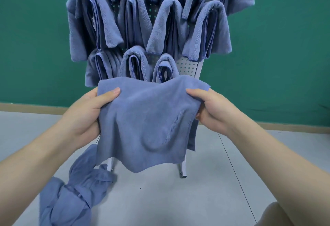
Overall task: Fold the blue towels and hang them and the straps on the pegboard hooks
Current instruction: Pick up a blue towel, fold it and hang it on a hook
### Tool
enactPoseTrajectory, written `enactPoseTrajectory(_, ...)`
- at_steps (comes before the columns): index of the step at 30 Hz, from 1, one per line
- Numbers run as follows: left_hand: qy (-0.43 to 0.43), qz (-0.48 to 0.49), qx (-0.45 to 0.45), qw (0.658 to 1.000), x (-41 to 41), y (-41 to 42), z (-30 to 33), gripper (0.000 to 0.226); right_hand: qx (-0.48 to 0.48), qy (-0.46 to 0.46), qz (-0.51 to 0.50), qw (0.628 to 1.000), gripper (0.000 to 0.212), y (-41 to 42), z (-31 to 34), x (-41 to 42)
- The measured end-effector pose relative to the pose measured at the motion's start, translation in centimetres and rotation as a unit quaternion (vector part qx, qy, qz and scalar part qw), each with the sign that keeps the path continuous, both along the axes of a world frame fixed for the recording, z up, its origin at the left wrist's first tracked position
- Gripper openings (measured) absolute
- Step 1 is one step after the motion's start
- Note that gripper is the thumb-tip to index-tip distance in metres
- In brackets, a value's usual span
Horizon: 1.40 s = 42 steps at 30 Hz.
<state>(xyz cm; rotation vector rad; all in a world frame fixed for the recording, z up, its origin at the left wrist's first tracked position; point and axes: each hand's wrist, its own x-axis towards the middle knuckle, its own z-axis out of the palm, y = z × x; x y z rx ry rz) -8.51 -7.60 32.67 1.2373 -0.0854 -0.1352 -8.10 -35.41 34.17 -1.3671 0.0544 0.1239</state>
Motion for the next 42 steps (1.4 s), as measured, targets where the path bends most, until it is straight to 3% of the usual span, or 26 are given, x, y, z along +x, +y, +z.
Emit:
enactPoseTrajectory(4, -0.025, -0.023, -0.005, 0.999, 0.3, 0.2, -0.1, 0.045, 0.024, -0.011, 0.015, 1.0, 0.029, 0.3, 0.1, -0.1)
enactPoseTrajectory(7, -0.023, -0.023, 0.007, 0.999, 0.5, 0.2, -0.4, 0.041, 0.038, -0.01, 0.012, 0.999, 0.027, 0.2, 0.1, -0.1)
enactPoseTrajectory(11, -0.015, 0.006, 0.026, 1.0, 0.7, -0.1, -0.9, 0.032, -0.086, 0.002, -0.003, 0.996, 0.03, -0.1, 0.0, -0.2)
enactPoseTrajectory(14, 0.008, 0.006, 0.031, 0.999, 0.5, -0.2, -0.8, 0.022, -0.116, -0.003, 0.015, 0.993, 0.033, 0.1, -0.3, -0.3)
enactPoseTrajectory(17, 0.033, 0.01, 0.043, 0.998, 0.2, -0.2, -0.6, 0.013, -0.098, -0.01, 0.031, 0.995, 0.029, 0.2, -0.1, -0.5)
enactPoseTrajectory(20, 0.053, 0.021, 0.037, 0.998, 0.2, -0.2, -0.6, 0.036, -0.076, -0.016, 0.032, 0.996, 0.021, 0.2, 0.2, -0.7)
enactPoseTrajectory(23, 0.1, 0.041, 0.024, 0.994, -0.1, -0.2, -0.2, 0.025, -0.078, -0.017, 0.017, 0.997, 0.022, 0.3, 0.2, -0.9)
enactPoseTrajectory(25, 0.113, 0.034, 0.022, 0.993, -0.3, -0.1, -0.1, 0.034, -0.083, -0.021, -0.016, 0.996, 0.025, 0.5, 0.1, -0.7)
enactPoseTrajectory(30, 0.101, 0.01, 0.001, 0.995, -0.7, -0.2, 0.3, 0.044, -0.053, -0.014, -0.042, 0.998, 0.032, 0.3, 0.0, -0.4)
enactPoseTrajectory(36, 0.085, -0.002, 0.011, 0.996, -0.7, 0.0, 0.6, 0.027, 0.014, 0.008, -0.01, 1.0, 0.023, -0.2, 0.1, -0.1)
enactPoseTrajectory(42, 0.085, -0.037, 0.057, 0.994, -0.2, 0.1, -0.1, 0.044, 0.012, 0.021, 0.027, 0.999, 0.028, -0.5, -0.6, 0.3)
